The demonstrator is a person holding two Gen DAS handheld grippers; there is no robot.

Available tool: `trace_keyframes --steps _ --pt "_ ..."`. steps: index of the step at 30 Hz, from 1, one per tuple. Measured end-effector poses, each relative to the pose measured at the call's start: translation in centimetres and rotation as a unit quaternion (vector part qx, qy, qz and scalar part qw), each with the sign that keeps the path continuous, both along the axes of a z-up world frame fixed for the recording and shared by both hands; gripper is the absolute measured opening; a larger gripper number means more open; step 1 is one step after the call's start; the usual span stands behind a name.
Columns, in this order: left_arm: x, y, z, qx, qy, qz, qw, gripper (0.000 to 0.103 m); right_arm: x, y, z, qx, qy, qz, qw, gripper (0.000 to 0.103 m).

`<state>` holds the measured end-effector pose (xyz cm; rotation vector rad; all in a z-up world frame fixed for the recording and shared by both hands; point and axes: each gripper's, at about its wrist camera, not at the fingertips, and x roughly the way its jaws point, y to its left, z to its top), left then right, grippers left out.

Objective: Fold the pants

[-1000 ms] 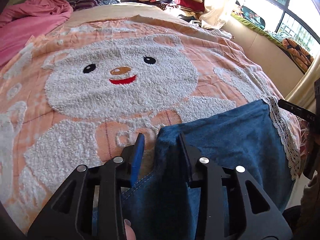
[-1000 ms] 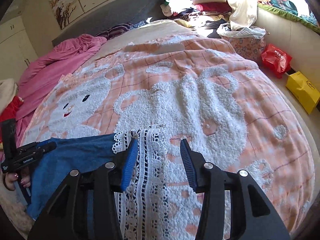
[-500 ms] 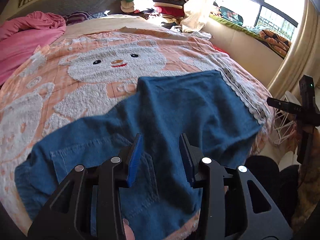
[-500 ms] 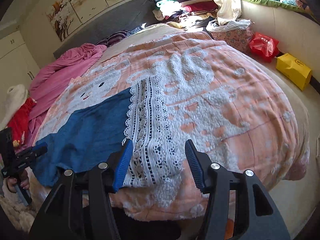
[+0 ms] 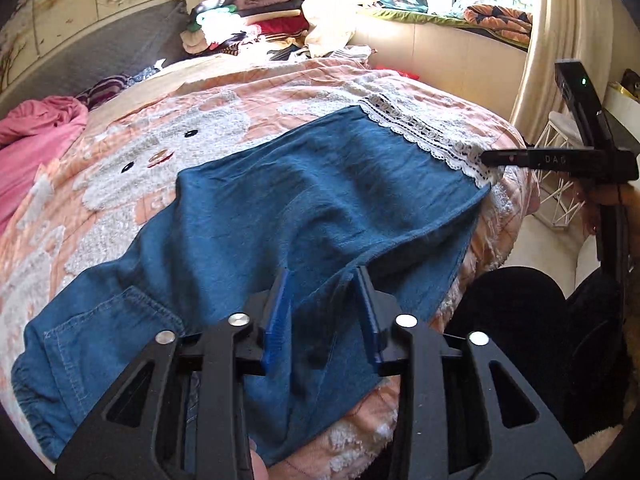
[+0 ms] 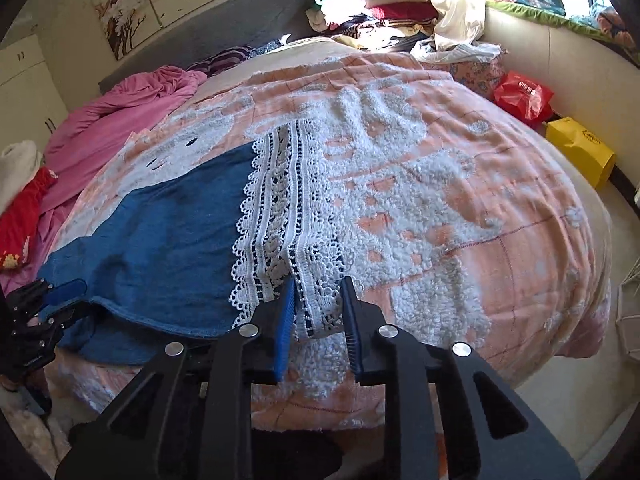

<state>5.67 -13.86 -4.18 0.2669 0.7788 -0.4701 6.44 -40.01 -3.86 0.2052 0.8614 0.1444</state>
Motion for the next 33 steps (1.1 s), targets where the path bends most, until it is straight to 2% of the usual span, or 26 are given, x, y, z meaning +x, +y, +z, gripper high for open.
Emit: trace_keyframes --steps 3,6,8,11,14,16,21,23,24,25,27,30,33 --pt "0.5 -1.2 -1.2 0.017 0.014 -0.011 0.9997 0.004 0.7 0.0 0.9 -0.031 -0.014 -0.002 0.999 0.016" --pt "0.2 -1.6 -2.2 0.022 0.032 -0.008 0.9992 0.003 1.8 -0.5 -0.5 -0.056 0.007 -0.013 0.998 0.009" --pt "-0.2 -1.5 -2.5 0.020 0.036 -0.007 0.9991 0.003 2.0 -1.2 -1.9 -0.046 0.025 -0.016 0.998 0.009" --pt "-0.8 -1.1 -2.3 0.011 0.038 -0.010 0.9991 0.003 1.2 -2.5 -2.0 -0.009 0.018 -0.029 0.999 0.010" --pt "-1.1 -0.4 -1.5 -0.002 0.034 -0.008 0.9994 0.003 -0.3 -2.9 -0.2 0.029 -0.023 -0.016 0.999 0.019" --pt "-1.3 -0.1 -1.0 -0.004 0.024 -0.007 0.9997 0.004 -0.8 -2.7 0.4 0.040 -0.033 -0.009 0.999 0.037" --pt "-0.4 -0.2 -1.5 0.001 0.025 0.000 0.9997 0.005 -0.2 -1.3 -0.2 0.034 -0.015 0.011 0.999 0.038" --pt "0.2 -0.4 -2.1 -0.006 0.040 -0.001 0.9992 0.005 0.3 -0.4 -0.7 0.020 -0.005 0.024 0.999 0.034" --pt "0.4 -0.4 -2.4 -0.006 0.050 0.000 0.9988 0.002 0.5 0.3 -0.9 0.002 0.000 0.032 0.999 0.022" --pt "0.3 -0.5 -2.3 -0.006 0.053 -0.003 0.9986 0.002 0.7 0.9 -1.2 -0.015 0.005 0.037 0.999 0.018" --pt "-0.4 -0.4 -1.5 -0.020 0.049 -0.012 0.9985 0.002 0.5 1.3 -0.9 -0.026 -0.002 0.038 0.999 0.015" --pt "-2.0 -0.4 -0.5 -0.017 0.036 -0.033 0.9986 0.002 0.0 0.9 0.2 -0.042 -0.028 0.026 0.998 0.015" --pt "-2.2 -1.1 -1.8 -0.008 0.061 -0.052 0.9968 0.002 0.8 0.8 -0.8 -0.059 -0.016 0.017 0.998 0.015"
